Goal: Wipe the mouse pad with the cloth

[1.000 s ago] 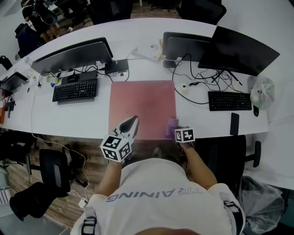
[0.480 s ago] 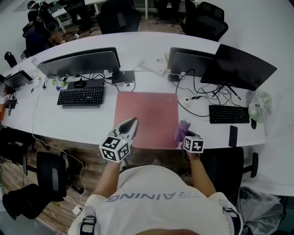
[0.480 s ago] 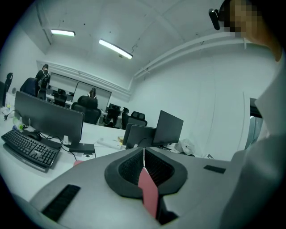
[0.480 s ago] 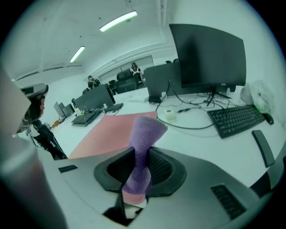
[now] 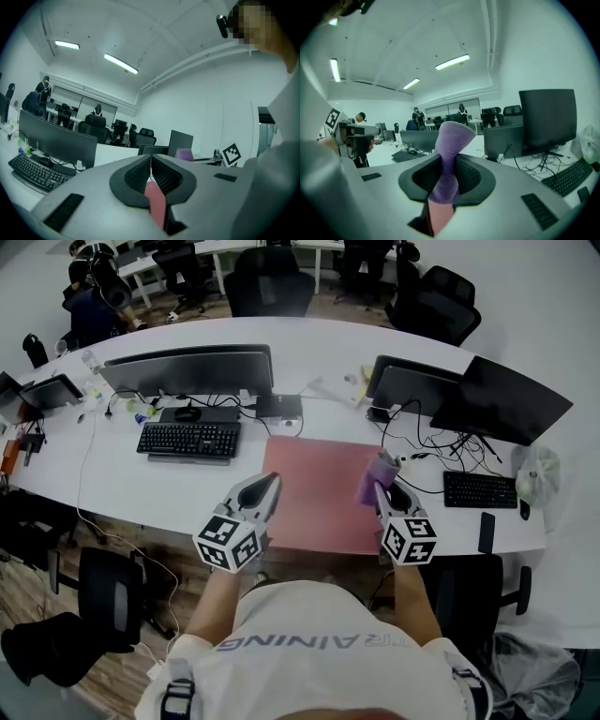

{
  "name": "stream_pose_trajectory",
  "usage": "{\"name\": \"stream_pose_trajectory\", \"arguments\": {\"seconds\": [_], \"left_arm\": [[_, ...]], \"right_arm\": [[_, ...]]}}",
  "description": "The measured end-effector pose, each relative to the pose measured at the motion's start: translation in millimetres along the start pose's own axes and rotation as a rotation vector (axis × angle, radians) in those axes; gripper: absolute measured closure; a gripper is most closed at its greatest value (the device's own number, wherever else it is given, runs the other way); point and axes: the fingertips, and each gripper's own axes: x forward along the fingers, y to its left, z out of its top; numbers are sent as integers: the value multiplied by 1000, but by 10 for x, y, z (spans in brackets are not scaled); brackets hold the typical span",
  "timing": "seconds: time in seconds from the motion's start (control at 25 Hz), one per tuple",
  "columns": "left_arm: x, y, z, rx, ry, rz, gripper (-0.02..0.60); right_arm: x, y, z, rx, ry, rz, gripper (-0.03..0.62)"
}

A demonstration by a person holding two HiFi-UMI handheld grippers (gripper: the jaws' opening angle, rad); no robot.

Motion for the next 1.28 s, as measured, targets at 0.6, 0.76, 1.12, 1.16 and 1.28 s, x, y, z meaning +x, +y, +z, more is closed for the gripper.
{"name": "stream_pose_trajectory", "arguments": {"seconds": [0.6,0.76,1.12,1.16,1.28], "left_arm": [[-492,676,384,49,-73,50,548],[-469,689,372,37,-71,34,548],[-285,608,356,26,-63,8,548],[-259,602,346,27,-60,8,548],[-192,576,331,29,-50,11,548]], "right_arm": [[129,896,647,-79,-128,9,496],[125,897,644,-78,-125,-3,496],[112,746,584,-79,-109,-13,496],[113,725,576,-78,-107,-12,496],[113,661,569,-77,-104,-10,496]]}}
